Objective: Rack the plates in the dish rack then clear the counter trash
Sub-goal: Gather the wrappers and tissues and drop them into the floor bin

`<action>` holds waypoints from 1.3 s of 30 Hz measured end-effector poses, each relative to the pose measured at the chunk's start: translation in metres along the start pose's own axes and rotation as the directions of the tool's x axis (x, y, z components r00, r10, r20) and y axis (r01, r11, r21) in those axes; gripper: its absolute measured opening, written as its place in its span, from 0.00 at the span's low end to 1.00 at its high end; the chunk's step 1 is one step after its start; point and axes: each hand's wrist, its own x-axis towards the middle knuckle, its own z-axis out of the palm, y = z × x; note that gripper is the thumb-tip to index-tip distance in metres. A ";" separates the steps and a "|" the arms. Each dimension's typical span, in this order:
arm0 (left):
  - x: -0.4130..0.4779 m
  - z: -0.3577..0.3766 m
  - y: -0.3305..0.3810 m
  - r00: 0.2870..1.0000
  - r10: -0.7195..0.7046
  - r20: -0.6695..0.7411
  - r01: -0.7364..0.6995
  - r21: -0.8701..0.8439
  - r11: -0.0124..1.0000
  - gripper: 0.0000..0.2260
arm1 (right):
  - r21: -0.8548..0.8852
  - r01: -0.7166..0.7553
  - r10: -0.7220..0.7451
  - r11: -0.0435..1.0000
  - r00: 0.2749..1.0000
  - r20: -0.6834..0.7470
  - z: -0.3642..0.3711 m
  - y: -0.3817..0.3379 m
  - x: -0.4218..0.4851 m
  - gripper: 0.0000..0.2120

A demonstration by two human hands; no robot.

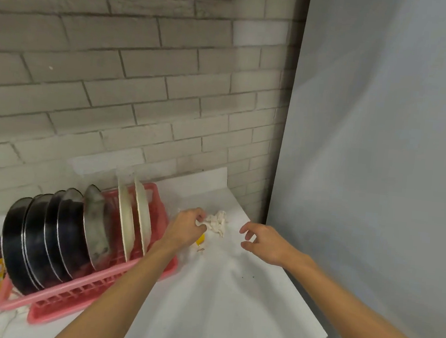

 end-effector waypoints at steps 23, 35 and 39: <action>0.038 0.084 -0.034 0.968 -0.252 0.022 0.233 0.302 0.924 0.21 | -0.201 0.147 -0.104 0.969 0.972 0.210 0.025 0.055 0.176 0.33; 0.011 0.083 -0.037 0.946 -0.198 -0.257 0.207 0.009 0.978 0.16 | -0.444 0.178 -0.095 0.878 0.975 0.203 0.071 0.050 0.225 0.27; 0.009 0.080 -0.034 0.925 -0.217 -0.311 0.215 -0.042 0.976 0.16 | -0.392 0.164 -0.104 0.905 0.980 0.171 0.068 0.056 0.231 0.19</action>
